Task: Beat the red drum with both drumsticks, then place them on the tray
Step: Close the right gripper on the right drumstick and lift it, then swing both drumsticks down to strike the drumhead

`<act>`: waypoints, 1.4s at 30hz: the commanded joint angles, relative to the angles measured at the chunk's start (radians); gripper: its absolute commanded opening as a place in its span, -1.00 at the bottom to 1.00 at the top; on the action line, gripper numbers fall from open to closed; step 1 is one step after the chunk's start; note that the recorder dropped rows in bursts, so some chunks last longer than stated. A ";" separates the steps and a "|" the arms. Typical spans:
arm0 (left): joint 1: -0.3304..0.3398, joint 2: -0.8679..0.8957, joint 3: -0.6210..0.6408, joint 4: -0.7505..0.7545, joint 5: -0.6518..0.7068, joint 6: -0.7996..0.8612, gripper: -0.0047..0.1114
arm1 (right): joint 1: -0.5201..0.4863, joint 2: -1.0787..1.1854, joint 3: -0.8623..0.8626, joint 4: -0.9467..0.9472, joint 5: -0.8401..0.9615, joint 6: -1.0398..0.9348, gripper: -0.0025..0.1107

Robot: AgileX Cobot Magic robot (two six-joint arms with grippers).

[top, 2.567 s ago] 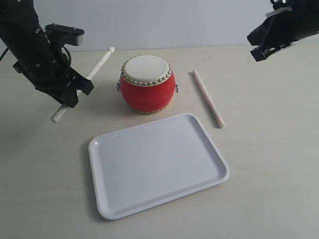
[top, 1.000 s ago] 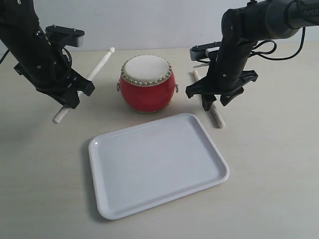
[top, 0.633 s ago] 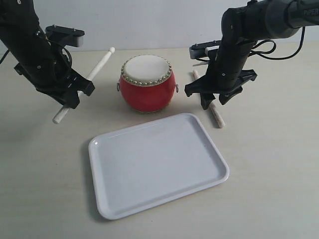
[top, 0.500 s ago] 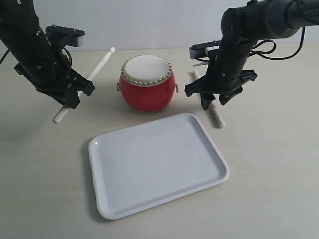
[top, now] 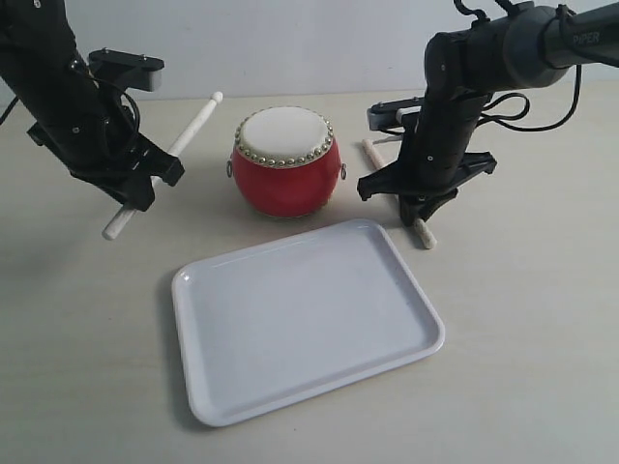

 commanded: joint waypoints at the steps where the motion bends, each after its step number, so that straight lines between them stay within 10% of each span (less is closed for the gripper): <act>1: 0.002 -0.012 0.003 -0.008 -0.005 -0.003 -0.92 | 0.001 0.001 0.000 0.003 0.036 0.026 -0.96; 22: -0.035 -0.041 -0.104 -0.003 0.305 0.048 -0.92 | 0.001 -0.346 0.000 0.004 0.341 -0.298 -0.96; 42: -0.080 -0.015 -0.240 0.023 0.305 0.053 -0.92 | 0.083 -0.385 0.027 0.044 0.344 -0.382 -0.96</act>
